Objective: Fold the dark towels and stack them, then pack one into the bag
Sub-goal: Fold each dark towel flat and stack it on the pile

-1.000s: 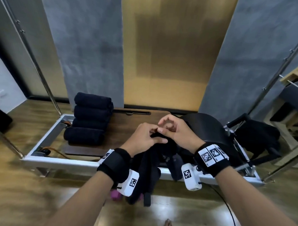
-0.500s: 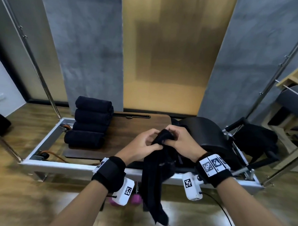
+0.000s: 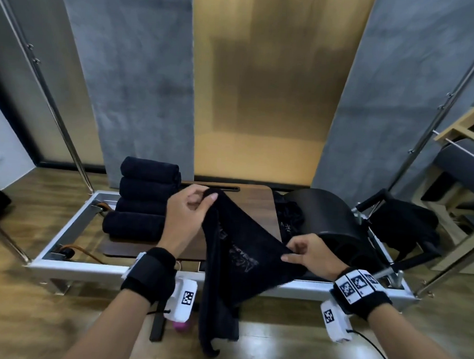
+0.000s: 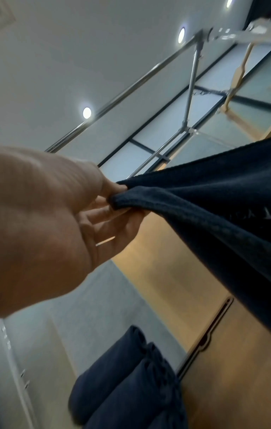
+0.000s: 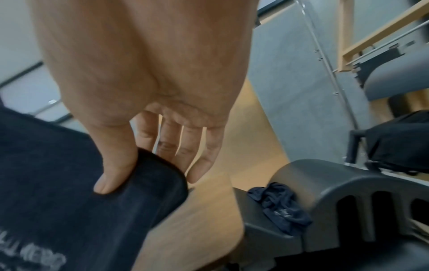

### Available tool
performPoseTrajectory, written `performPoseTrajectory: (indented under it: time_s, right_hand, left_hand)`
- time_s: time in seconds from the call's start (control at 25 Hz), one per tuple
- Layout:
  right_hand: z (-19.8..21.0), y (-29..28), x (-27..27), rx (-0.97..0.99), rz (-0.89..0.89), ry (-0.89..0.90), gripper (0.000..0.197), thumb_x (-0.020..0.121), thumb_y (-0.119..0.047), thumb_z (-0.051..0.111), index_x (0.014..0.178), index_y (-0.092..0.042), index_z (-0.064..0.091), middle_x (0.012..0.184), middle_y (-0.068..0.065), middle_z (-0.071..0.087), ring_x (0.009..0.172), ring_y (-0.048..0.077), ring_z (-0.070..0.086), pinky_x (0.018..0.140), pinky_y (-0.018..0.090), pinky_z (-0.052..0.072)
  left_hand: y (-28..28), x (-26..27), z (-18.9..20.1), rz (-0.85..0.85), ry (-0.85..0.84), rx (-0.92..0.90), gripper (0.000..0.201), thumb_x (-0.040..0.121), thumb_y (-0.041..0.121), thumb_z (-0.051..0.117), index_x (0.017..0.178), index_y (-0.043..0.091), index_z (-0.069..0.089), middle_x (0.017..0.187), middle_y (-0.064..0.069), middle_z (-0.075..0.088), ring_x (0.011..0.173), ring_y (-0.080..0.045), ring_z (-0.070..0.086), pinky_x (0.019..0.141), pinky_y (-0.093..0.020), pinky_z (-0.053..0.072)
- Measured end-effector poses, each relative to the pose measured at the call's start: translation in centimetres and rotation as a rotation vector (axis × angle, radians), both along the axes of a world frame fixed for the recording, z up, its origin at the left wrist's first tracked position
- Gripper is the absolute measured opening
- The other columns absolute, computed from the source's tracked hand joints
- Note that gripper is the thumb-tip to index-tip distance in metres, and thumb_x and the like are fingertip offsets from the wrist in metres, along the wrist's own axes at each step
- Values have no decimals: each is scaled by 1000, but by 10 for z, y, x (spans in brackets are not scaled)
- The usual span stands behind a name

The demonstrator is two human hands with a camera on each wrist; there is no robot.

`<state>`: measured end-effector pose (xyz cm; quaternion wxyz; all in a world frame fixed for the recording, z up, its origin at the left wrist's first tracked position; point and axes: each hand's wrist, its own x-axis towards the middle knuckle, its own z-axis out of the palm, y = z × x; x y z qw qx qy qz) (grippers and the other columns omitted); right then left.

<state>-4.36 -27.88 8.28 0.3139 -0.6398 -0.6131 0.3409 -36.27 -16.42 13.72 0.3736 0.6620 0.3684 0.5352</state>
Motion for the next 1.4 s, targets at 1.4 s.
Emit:
performPoseTrajectory:
  time_s: [1.4]
  right_hand:
    - [-83, 292, 55, 56, -652, 676, 11, 102, 6, 55, 110, 6, 63, 92, 22, 78, 88, 33, 79, 75, 32, 65]
  left_hand:
    - [277, 67, -134, 470, -185, -522, 7, 107, 9, 57, 105, 9, 63, 90, -18, 74, 84, -26, 79, 74, -40, 65]
